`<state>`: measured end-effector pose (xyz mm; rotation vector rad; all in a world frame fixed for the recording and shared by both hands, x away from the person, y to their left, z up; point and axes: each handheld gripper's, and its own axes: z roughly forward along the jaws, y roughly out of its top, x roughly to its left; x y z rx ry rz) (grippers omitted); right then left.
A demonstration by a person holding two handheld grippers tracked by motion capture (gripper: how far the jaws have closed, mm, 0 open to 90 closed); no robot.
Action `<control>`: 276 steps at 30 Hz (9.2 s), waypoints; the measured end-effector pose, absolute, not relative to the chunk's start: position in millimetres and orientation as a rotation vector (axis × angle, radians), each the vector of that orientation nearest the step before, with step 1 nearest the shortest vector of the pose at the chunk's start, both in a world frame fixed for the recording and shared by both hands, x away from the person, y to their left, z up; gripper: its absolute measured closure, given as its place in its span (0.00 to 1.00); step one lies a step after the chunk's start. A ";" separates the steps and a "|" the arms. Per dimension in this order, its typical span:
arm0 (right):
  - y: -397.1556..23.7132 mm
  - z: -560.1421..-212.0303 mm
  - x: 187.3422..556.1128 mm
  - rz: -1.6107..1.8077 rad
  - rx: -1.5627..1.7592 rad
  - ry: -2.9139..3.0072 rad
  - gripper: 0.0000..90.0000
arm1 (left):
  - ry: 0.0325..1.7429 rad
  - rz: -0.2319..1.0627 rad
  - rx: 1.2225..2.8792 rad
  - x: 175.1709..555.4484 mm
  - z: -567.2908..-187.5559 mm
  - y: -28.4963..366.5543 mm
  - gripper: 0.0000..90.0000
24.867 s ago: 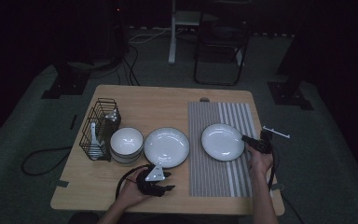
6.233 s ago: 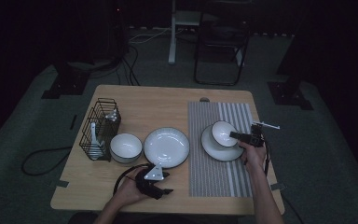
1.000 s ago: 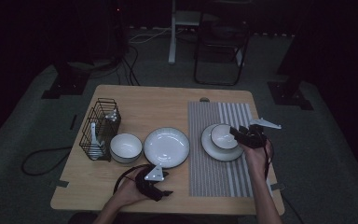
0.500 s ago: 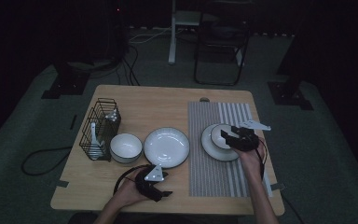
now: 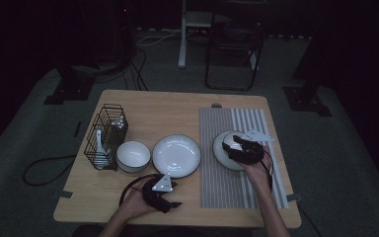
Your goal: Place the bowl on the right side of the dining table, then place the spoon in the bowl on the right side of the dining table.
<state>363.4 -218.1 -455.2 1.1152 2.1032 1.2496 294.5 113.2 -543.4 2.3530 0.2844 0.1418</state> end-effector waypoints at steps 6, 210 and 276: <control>-207.0 -459.7 361.8 1.248 1.065 2.149 0.47 | 0.292 0.146 2.356 294.1 -542.9 113.6 0.32; -149.4 -548.0 334.3 1.075 0.891 2.495 0.23 | 0.418 0.440 2.147 329.6 -383.6 225.4 0.51; -149.4 -547.9 334.2 1.075 0.895 2.495 0.23 | 0.635 0.532 2.128 327.7 -398.1 290.4 0.51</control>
